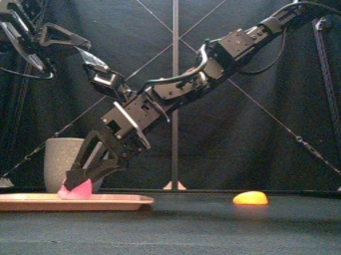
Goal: Pick the pink ball then place it on the pink plate
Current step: Drop pink ball on the pink plate and return to neutral
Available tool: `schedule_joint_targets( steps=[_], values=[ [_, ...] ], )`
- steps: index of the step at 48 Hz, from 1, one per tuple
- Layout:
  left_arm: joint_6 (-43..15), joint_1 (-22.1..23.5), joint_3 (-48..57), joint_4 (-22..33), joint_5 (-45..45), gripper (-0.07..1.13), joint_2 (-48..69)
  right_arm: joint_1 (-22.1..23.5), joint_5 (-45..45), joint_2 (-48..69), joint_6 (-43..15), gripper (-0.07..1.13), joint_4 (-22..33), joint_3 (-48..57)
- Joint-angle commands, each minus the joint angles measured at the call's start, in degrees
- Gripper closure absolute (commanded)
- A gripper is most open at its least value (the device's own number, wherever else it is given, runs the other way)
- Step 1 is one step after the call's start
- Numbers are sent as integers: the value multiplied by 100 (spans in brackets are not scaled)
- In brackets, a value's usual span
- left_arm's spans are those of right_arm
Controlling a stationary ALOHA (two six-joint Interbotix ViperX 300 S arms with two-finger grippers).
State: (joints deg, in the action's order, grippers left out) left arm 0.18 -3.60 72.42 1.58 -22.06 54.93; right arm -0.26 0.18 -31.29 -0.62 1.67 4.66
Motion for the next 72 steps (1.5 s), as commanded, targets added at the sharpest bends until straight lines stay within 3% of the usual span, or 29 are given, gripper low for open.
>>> schedule_joint_targets(
  steps=[1,7,18,37,44,72],
  values=[
    [9,-18,-53,44,-26,108,-26,35,-26,149,-9,22,-26,-132],
    [9,-9,-35,114,-26,108,-26,123,-62,202,0,11,-114,-18],
    [0,-9,-9,167,-26,108,-26,246,-1046,773,0,11,-185,791],
    [0,-9,44,237,-26,108,-26,316,-2786,2628,9,11,-870,3366],
    [-9,-9,44,237,-26,108,-26,272,-3322,3217,70,11,-888,4210],
    [-9,-9,114,246,-26,108,-26,237,-3480,5511,9,11,-888,5625]
  ],
)
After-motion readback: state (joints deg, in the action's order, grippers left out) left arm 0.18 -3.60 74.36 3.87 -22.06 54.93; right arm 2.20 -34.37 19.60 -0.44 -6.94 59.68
